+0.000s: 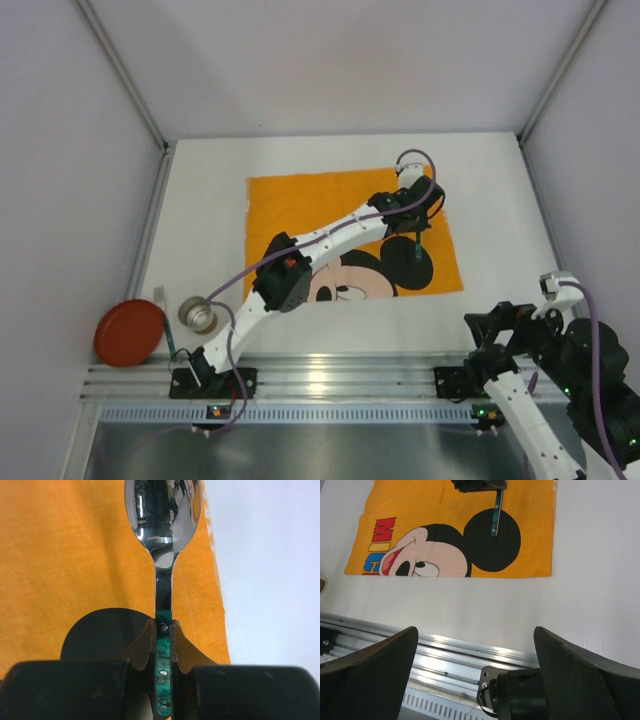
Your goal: Set the dinner table for one person
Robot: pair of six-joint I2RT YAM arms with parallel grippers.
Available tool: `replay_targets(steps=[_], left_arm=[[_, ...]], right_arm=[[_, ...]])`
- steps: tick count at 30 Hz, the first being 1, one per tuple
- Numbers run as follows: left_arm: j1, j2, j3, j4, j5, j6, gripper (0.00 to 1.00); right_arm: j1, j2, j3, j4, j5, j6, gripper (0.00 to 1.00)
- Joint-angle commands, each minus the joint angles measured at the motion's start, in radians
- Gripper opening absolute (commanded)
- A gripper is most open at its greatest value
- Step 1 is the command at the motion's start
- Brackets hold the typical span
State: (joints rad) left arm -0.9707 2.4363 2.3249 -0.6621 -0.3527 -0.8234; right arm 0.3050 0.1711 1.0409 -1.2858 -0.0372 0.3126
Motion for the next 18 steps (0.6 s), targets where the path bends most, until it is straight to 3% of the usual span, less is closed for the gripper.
replay_targets(steps=[1, 11, 12, 17, 18], left_arm=[[0.016, 0.033, 0.019, 0.114, 0.090, -0.028, 0.00], [0.035, 0.127, 0.028, 0.196, 0.153, -0.111, 0.01], [0.038, 0.132, 0.025, 0.202, 0.161, -0.135, 0.04], [0.041, 0.113, 0.025, 0.225, 0.155, -0.135, 0.43], [0.043, 0.095, 0.025, 0.223, 0.152, -0.131, 0.45]], right_arm=[[0.016, 0.014, 0.048, -0.035, 0.063, -0.026, 1.00], [0.092, 0.027, 0.033, -0.027, 0.122, -0.007, 1.00], [0.104, 0.031, 0.030, -0.026, 0.132, -0.003, 1.00], [0.138, 0.044, 0.031, -0.024, 0.158, 0.008, 1.00], [0.143, 0.047, 0.030, -0.024, 0.160, 0.008, 1.00]])
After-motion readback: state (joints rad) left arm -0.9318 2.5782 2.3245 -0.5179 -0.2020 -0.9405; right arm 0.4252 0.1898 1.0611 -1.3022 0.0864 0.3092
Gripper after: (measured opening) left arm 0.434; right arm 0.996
